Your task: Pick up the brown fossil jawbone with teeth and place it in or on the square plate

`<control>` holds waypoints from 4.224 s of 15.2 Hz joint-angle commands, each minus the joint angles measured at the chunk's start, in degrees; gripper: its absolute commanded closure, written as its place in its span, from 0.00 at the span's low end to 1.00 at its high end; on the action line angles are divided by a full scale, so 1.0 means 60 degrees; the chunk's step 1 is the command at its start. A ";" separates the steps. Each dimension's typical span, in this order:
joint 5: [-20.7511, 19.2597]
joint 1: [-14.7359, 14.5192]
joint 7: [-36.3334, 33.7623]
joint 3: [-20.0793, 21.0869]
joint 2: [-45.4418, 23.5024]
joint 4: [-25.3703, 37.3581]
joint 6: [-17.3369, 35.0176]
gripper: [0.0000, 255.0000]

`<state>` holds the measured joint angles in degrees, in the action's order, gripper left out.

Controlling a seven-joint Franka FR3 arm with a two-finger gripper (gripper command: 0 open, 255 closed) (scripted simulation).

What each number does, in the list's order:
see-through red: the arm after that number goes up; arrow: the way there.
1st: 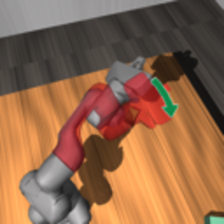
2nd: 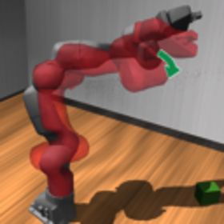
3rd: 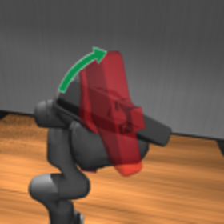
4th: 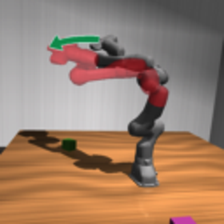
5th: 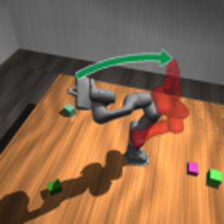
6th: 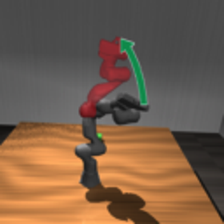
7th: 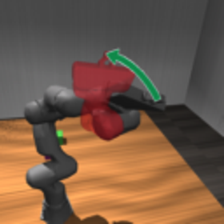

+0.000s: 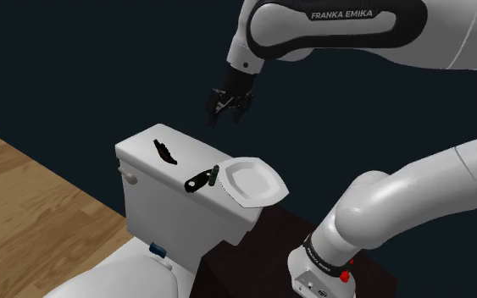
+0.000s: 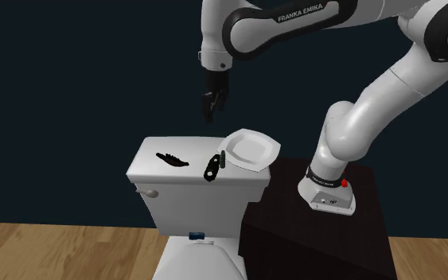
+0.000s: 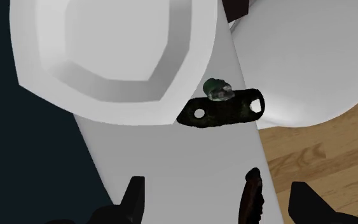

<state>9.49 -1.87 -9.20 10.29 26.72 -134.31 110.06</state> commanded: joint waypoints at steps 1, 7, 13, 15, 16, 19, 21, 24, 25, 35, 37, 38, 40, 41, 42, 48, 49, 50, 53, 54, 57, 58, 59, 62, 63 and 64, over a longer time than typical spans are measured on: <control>-0.0004 -0.0008 -0.0223 0.0208 -0.0655 0.0130 0.0552 0.00; -0.0291 -0.0034 -0.1010 0.0768 -0.2730 0.0860 0.1925 0.00; -0.0989 -0.0164 -0.1954 0.1104 -0.4959 0.2048 0.2932 0.00; -0.1254 -0.0257 -0.2251 0.1134 -0.5650 0.2499 0.3149 0.00; -0.1277 -0.0274 -0.2267 0.1126 -0.5724 0.2453 0.3267 0.00; -0.1356 -0.0306 -0.2323 0.1117 -0.5954 0.2326 0.3617 0.00; -0.1414 -0.0327 -0.2363 0.1110 -0.6116 0.2252 0.3848 0.00; -0.1462 -0.0346 -0.2396 0.1102 -0.6248 0.2199 0.4028 0.00; -0.1462 -0.0346 -0.2396 0.1102 -0.6249 0.2199 0.4028 0.00; -0.1462 -0.0346 -0.2397 0.1102 -0.6248 0.2199 0.4027 1.00; -0.1462 -0.0346 -0.2397 0.1102 -0.6248 0.2199 0.4027 1.00; -0.1462 -0.0346 -0.2397 0.1102 -0.6248 0.2199 0.4027 1.00; -0.1462 -0.0346 -0.2396 0.1102 -0.6249 0.2199 0.4028 1.00; -0.1434 -0.0339 -0.2383 0.1109 -0.6170 0.2240 0.3911 1.00; -0.1407 -0.0331 -0.2369 0.1116 -0.6093 0.2283 0.3794 1.00; -0.1269 -0.0295 -0.2306 0.1142 -0.5675 0.2593 0.3082 1.00; -0.1249 -0.0290 -0.2297 0.1144 -0.5612 0.2652 0.2962 1.00; -0.1230 -0.0285 -0.2289 0.1146 -0.5550 0.2712 0.2842 1.00; -0.1177 -0.0272 -0.2269 0.1151 -0.5376 0.2907 0.2480 1.00; -0.1161 -0.0268 -0.2263 0.1151 -0.5322 0.2975 0.2359 1.00; -0.1119 -0.0257 -0.2249 0.1152 -0.5171 0.3194 0.1995 1.00; -0.0981 -0.0194 -0.2092 0.1124 -0.4801 0.2745 0.2083 1.00; -0.0844 -0.0140 -0.1931 0.1089 -0.4434 0.2309 0.2158 1.00; -0.0460 -0.0028 -0.1437 0.0936 -0.3338 0.1068 0.2309 1.00; -0.0344 -0.0007 -0.1272 0.0869 -0.2973 0.0675 0.2336 1.00; -0.0237 0.0008 -0.1109 0.0795 -0.2608 0.0291 0.2350 1.00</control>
<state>7.34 -1.94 -16.86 15.45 8.72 -130.14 124.12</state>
